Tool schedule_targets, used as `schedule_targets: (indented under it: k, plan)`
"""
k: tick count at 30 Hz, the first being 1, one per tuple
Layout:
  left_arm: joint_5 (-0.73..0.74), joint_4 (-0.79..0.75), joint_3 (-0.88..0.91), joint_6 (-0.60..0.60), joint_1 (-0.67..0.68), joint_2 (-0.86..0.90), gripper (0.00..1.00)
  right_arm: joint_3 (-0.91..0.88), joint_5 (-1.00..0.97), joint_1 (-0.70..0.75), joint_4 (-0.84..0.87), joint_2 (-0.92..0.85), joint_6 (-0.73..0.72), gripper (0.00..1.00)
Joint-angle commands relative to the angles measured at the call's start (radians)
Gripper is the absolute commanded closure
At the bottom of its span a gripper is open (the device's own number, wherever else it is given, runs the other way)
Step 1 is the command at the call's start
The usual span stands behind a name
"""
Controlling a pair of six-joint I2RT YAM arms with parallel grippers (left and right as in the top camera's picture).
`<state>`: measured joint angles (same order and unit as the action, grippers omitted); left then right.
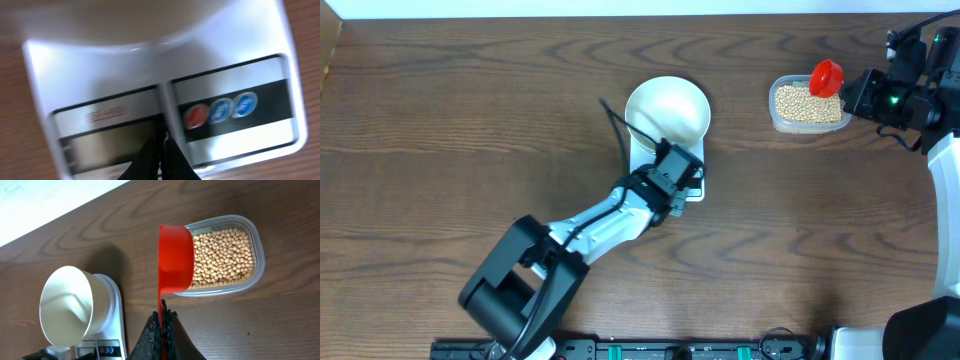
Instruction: Scoop item into bowl and weigh 50g on scale
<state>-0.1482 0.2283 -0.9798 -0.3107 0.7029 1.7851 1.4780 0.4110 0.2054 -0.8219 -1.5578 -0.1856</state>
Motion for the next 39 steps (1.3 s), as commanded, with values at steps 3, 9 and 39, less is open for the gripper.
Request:
schedule_targets:
  k: [3, 9, 39]
  plan:
    - [-0.003, 0.003, 0.011, 0.002, -0.019, -0.122, 0.93, 0.014, -0.002, 0.003, -0.001, 0.001, 0.016, 0.99]
    - [-0.003, 0.023, 0.011, 0.002, -0.023, -0.269, 0.93, 0.014, -0.002, 0.003, -0.001, 0.001, 0.016, 0.99]
    - [-0.129, -0.076, 0.011, -0.447, -0.793, -0.376, 0.93, 0.014, -0.333, 0.003, 0.253, -0.001, -0.332, 0.99]
